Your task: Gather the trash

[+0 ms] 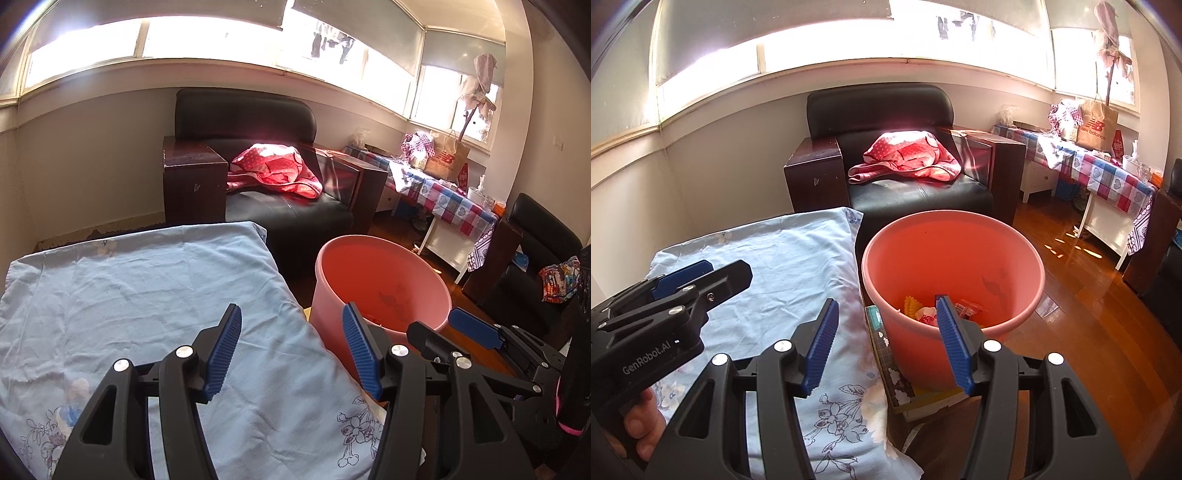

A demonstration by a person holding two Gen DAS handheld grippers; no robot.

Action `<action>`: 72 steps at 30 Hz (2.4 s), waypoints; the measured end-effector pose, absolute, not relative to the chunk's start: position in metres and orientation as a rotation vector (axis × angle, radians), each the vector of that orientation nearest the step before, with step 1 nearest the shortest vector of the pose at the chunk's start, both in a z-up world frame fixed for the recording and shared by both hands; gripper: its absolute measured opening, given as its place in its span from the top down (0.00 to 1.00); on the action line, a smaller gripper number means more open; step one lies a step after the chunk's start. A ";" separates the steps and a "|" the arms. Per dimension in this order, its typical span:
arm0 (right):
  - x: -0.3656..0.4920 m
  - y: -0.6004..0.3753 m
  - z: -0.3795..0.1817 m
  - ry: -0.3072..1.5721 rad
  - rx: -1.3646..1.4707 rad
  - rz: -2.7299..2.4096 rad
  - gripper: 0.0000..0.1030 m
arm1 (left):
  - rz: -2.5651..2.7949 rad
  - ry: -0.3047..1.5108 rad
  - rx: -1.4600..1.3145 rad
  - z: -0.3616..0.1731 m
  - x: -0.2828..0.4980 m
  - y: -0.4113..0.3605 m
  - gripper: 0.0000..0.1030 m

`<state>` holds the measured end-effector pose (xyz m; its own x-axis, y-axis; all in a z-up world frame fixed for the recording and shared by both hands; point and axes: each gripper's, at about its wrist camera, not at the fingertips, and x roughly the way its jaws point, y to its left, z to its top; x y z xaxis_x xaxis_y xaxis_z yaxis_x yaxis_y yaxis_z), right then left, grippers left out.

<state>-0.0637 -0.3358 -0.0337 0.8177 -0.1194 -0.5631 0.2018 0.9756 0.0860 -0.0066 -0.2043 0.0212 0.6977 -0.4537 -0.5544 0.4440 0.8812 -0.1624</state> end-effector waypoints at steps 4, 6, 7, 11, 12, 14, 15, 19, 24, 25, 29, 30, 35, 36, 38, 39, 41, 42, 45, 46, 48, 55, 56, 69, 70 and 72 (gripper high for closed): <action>-0.066 -0.331 -0.030 0.573 0.139 -0.179 0.46 | -0.491 0.624 -0.019 0.020 -0.007 -0.200 0.44; -0.068 -0.329 -0.028 0.563 0.136 -0.180 0.46 | -0.487 0.625 -0.021 0.018 -0.008 -0.198 0.44; -0.068 -0.329 -0.027 0.558 0.133 -0.183 0.46 | -0.484 0.626 -0.023 0.018 -0.009 -0.197 0.44; -0.073 -0.324 -0.023 0.539 0.128 -0.187 0.46 | -0.483 0.627 -0.027 0.017 -0.011 -0.194 0.43; -0.073 -0.324 -0.022 0.534 0.128 -0.189 0.46 | -0.482 0.626 -0.025 0.017 -0.011 -0.193 0.43; -0.076 -0.321 -0.020 0.525 0.125 -0.191 0.46 | -0.480 0.625 -0.023 0.017 -0.014 -0.192 0.43; -0.076 -0.321 -0.019 0.522 0.123 -0.192 0.46 | -0.477 0.626 -0.022 0.016 -0.015 -0.191 0.43; -0.079 -0.318 -0.016 0.507 0.116 -0.197 0.46 | -0.464 0.634 -0.024 0.014 -0.017 -0.188 0.43; -0.082 -0.317 -0.013 0.491 0.113 -0.207 0.46 | -0.455 0.639 -0.033 0.013 -0.018 -0.184 0.43; -0.083 -0.317 -0.012 0.488 0.115 -0.210 0.46 | -0.454 0.640 -0.034 0.013 -0.018 -0.184 0.43; -0.085 -0.317 -0.010 0.480 0.119 -0.218 0.46 | -0.443 0.638 -0.037 0.013 -0.020 -0.183 0.43; -0.085 -0.317 -0.010 0.480 0.119 -0.219 0.46 | -0.440 0.638 -0.038 0.013 -0.020 -0.183 0.43; -0.086 -0.318 -0.009 0.480 0.123 -0.224 0.46 | -0.439 0.633 -0.031 0.014 -0.022 -0.183 0.44; -0.086 -0.318 -0.009 0.481 0.126 -0.224 0.46 | -0.440 0.631 -0.028 0.014 -0.023 -0.183 0.44; -0.086 -0.318 -0.010 0.486 0.132 -0.226 0.46 | -0.441 0.632 -0.025 0.014 -0.024 -0.184 0.44; -0.086 -0.319 -0.011 0.489 0.135 -0.226 0.46 | -0.442 0.633 -0.024 0.014 -0.024 -0.184 0.44; -0.086 -0.320 -0.012 0.495 0.141 -0.224 0.46 | -0.444 0.635 -0.021 0.014 -0.024 -0.185 0.44; -0.084 -0.319 -0.012 0.499 0.143 -0.224 0.46 | -0.443 0.635 -0.019 0.014 -0.024 -0.186 0.44; -0.083 -0.319 -0.014 0.507 0.146 -0.220 0.46 | -0.442 0.633 -0.013 0.014 -0.024 -0.187 0.44; -0.083 -0.320 -0.015 0.509 0.146 -0.218 0.46 | -0.442 0.634 -0.015 0.014 -0.024 -0.186 0.44; -0.083 -0.319 -0.016 0.511 0.146 -0.217 0.46 | -0.443 0.633 -0.015 0.014 -0.024 -0.187 0.44; -0.081 -0.318 -0.019 0.521 0.152 -0.213 0.46 | -0.448 0.637 -0.006 0.013 -0.021 -0.186 0.44; -0.081 -0.318 -0.020 0.522 0.153 -0.213 0.46 | -0.449 0.638 -0.006 0.013 -0.021 -0.186 0.44; -0.080 -0.318 -0.024 0.532 0.158 -0.212 0.46 | -0.451 0.641 -0.002 0.009 -0.018 -0.185 0.44; -0.081 -0.318 -0.024 0.533 0.158 -0.212 0.46 | -0.451 0.641 -0.003 0.009 -0.018 -0.185 0.45; -0.081 -0.318 -0.025 0.534 0.160 -0.213 0.46 | -0.452 0.640 -0.001 0.009 -0.018 -0.185 0.45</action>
<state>-0.0809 -0.3180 -0.0253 0.8398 -0.1588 -0.5192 0.2416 0.9657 0.0955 -0.0181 -0.1855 0.0092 0.7088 -0.4071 -0.5761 0.4065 0.9031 -0.1380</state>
